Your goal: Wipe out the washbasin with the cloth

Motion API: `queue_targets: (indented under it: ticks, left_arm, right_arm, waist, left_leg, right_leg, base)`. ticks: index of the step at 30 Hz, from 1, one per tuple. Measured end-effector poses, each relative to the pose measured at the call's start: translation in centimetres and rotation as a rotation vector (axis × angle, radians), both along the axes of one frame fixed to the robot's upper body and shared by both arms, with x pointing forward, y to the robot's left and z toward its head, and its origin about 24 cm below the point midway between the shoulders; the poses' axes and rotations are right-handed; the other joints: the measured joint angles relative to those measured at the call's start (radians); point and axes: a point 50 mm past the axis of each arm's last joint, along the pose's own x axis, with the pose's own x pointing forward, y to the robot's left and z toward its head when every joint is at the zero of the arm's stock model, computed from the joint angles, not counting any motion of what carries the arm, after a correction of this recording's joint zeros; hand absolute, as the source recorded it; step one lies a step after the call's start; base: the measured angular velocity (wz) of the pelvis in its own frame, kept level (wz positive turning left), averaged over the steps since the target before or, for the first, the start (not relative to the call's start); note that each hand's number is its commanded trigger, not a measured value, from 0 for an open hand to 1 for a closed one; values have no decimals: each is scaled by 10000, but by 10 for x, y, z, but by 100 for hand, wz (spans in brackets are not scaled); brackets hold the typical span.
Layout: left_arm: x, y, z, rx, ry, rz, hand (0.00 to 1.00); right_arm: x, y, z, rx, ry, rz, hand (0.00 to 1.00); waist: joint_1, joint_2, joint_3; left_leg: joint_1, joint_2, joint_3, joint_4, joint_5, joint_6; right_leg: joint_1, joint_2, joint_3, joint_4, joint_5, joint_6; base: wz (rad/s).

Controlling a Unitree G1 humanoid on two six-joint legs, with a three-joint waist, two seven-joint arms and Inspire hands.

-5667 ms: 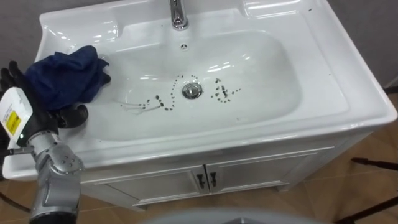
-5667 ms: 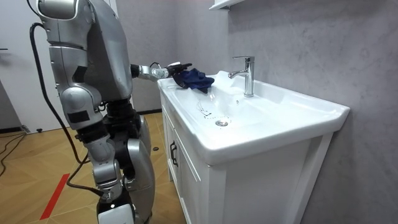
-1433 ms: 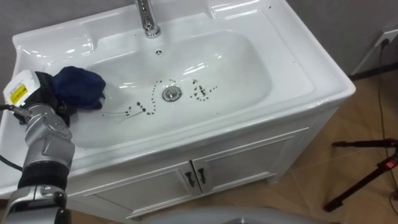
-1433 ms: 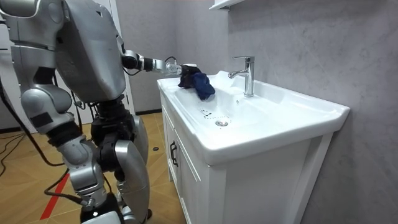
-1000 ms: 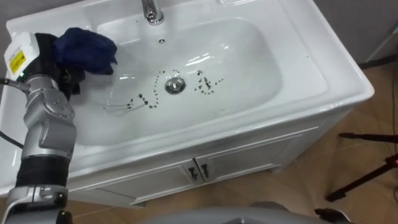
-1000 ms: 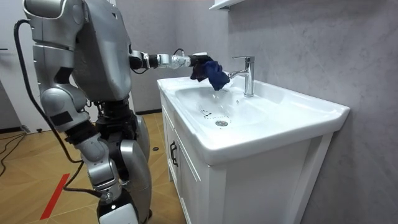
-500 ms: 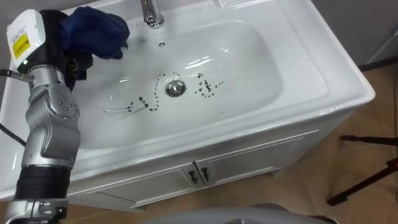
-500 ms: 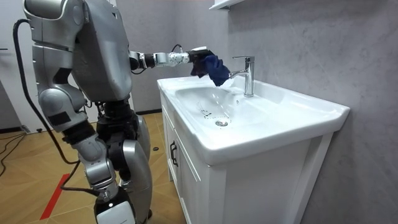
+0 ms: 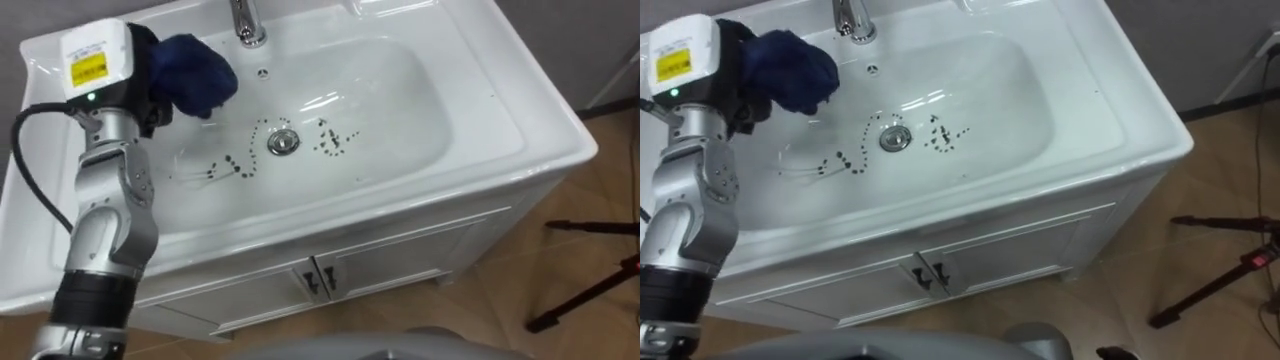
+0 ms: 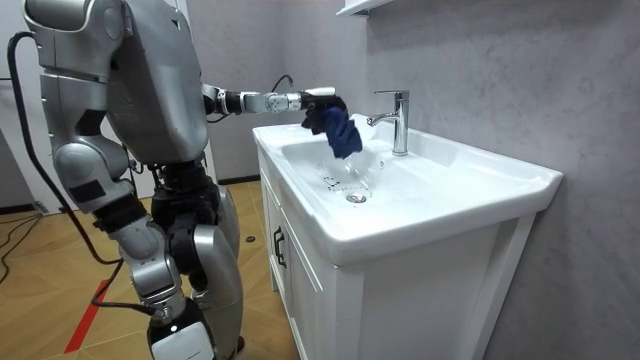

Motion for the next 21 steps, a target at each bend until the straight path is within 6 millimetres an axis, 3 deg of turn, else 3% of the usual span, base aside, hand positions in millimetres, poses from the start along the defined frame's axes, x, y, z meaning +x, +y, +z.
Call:
queue_targets:
  ticks: [7, 21]
  left_arm:
    - [-15, 5, -34, 95, 1774, 278, 100]
    - [-28, 12, -56, 1046, 3193, 626, 100]
  right_arm:
    - [10, 0, 1, -358, -349, 198, 0]
    - [19, -1, 0, -551, -372, 87, 0]
  waist:
    - [-177, -13, -96]
    - [-184, -92, -14]
  left_leg:
    - [-136, 6, 40, 45, 0, 0]
    - [-76, -4, 190, 63, 0, 0]
  right_leg:
    - [-95, 0, 6, 18, 43, -13]
    - [-18, -10, 73, -38, 27, 17]
  base:
    - [-1]
    - [-1]
